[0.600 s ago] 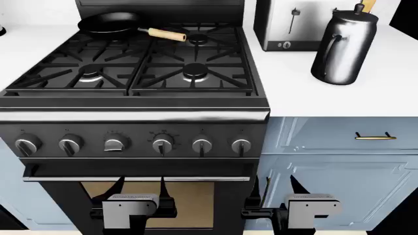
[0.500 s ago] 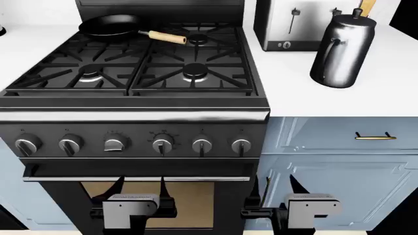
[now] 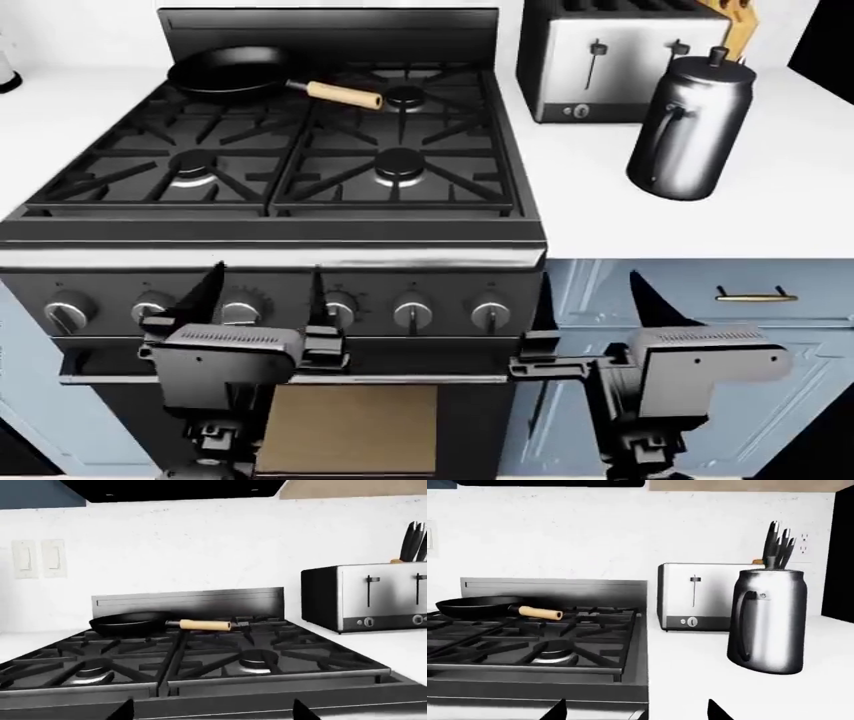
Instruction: Pick the kettle from the counter and place it on a stove burner. Then turn the burner on.
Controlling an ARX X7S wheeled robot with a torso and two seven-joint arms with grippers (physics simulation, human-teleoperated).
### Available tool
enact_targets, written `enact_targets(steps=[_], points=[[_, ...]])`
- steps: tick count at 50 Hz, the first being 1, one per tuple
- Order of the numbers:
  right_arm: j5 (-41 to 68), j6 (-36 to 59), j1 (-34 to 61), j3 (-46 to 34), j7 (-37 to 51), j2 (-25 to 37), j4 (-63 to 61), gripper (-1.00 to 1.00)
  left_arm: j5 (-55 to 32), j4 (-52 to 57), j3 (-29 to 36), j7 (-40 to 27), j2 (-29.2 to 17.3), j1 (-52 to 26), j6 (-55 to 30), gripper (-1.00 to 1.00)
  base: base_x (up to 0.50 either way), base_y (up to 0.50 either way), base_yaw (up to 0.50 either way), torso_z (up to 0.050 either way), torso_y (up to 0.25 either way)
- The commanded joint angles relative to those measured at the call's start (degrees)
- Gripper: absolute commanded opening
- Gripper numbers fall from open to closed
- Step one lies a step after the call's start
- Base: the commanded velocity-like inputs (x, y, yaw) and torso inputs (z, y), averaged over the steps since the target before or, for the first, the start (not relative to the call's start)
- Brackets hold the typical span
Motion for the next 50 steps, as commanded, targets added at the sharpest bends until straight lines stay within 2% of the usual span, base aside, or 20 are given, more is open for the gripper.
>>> enact_targets(steps=[1, 6, 14, 50], points=[[2.7, 11.2, 1.2, 1.2, 0.9, 2.3, -15.9, 1.00, -0.6, 11.0, 1.2, -0.8, -1.6, -3.3, -7.3, 1.00, 0.00, 0.00, 0.00, 0.050, 0.045], [2.6, 11.3, 1.0, 0.5, 1.1, 2.9, -16.9, 1.00, -2.0, 13.7, 0.5, -0.9, -2.3, -3.1, -9.6, 1.00, 0.04, -0.31, 0.00, 0.050, 0.044], [3.4, 10.3, 0.9, 0.9, 1.5, 3.2, -17.3, 1.00, -2.3, 17.9, 1.0, -0.4, -4.3, -3.2, -12.8, 1.00, 0.29, -0.49, 0.00, 0.000, 0.000], [7.3, 9.5, 0.0, 2.1, 3.7, 3.7, -20.4, 1.00, -4.2, 20.1, 1.3, -2.2, -5.5, -2.8, -12.6, 1.00, 0.38, -0.44, 0.00, 0.000, 0.000]])
